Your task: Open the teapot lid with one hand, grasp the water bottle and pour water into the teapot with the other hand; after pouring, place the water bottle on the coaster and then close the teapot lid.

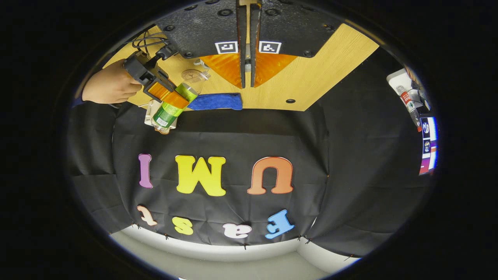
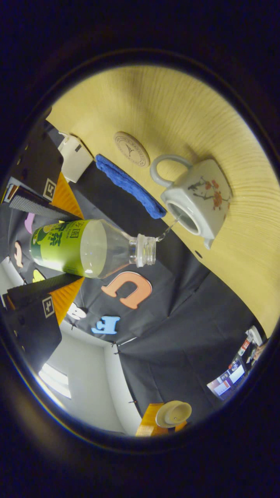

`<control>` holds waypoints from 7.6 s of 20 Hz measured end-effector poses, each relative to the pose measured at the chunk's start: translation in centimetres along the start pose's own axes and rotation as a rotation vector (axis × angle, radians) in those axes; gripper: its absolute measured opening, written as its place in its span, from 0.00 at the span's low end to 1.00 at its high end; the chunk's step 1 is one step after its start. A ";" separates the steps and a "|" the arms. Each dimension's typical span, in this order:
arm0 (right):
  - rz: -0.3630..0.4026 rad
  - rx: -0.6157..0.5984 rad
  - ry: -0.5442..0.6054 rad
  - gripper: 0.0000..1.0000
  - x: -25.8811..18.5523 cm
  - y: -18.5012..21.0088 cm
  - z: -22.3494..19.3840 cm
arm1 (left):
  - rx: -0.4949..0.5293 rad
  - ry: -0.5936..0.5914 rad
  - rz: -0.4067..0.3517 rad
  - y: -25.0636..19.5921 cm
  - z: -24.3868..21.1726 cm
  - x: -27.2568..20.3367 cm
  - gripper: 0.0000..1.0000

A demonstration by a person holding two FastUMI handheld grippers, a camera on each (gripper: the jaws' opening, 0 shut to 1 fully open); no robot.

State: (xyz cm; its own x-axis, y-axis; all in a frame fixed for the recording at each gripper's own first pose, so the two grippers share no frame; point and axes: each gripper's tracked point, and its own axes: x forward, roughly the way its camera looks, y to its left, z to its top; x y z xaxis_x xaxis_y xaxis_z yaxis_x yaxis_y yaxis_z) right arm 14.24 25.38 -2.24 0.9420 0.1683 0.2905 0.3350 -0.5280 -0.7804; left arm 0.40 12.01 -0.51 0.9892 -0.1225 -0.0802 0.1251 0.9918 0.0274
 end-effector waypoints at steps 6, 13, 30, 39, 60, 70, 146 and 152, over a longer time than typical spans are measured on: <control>-0.045 -0.031 -0.005 0.73 0.0 -1.4 0.5 | 0.021 0.006 0.006 0.0 -0.2 0.2 0.06; -0.071 -0.072 0.011 0.73 0.0 -1.8 -0.1 | 0.002 0.005 0.033 0.7 -0.3 0.2 0.05; -0.082 0.205 0.051 0.75 0.2 -0.2 -0.9 | 0.011 0.003 0.038 -0.1 -0.2 0.6 0.05; 0.132 0.794 0.075 0.72 -1.5 5.0 -0.7 | 0.019 -0.027 0.033 -0.8 0.6 0.6 0.05; 0.451 1.982 0.210 0.73 -1.6 10.6 -6.5 | 0.040 0.011 -0.014 -3.9 -0.8 2.3 0.06; 0.558 2.082 0.084 0.75 4.0 10.4 -1.1 | 0.003 0.057 0.032 -2.0 -2.7 4.0 0.06; 0.214 2.171 0.196 0.95 -10.3 14.9 -19.6 | 0.071 0.084 -0.004 -10.2 -12.4 14.8 0.09; 0.202 2.168 0.200 0.95 -10.6 14.7 -20.4 | -0.008 0.080 -0.026 -11.3 -11.5 14.0 0.50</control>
State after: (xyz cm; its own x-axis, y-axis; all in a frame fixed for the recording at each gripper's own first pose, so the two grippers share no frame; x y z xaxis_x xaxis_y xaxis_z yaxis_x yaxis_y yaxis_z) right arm 8.74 -1.14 -5.54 0.9916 0.1069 0.0734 -0.1075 0.9942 0.0044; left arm 11.99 -0.50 -13.40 0.9763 -0.1456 -0.1604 0.1500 0.9886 0.0160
